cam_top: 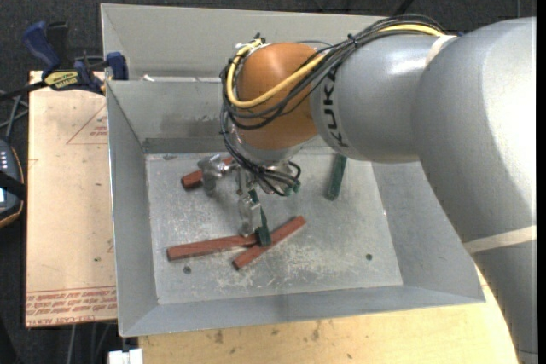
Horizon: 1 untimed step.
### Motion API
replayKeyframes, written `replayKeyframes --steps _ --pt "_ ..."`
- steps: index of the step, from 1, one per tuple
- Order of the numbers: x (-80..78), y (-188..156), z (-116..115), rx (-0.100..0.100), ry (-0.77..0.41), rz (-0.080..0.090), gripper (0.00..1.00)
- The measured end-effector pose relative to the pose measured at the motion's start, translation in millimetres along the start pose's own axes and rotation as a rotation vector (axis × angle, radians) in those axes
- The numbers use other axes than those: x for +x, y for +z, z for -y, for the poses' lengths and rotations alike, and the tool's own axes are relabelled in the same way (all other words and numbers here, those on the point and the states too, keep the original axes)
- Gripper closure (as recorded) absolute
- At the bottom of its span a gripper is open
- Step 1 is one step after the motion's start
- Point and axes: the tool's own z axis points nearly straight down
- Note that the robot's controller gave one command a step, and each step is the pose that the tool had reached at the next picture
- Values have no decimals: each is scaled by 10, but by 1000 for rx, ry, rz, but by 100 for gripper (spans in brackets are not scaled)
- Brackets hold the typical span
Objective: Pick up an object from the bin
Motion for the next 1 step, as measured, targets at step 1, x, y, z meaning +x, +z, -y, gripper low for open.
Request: replayKeyframes --steps 1 --pt "0 0 1 0 0 0 0"
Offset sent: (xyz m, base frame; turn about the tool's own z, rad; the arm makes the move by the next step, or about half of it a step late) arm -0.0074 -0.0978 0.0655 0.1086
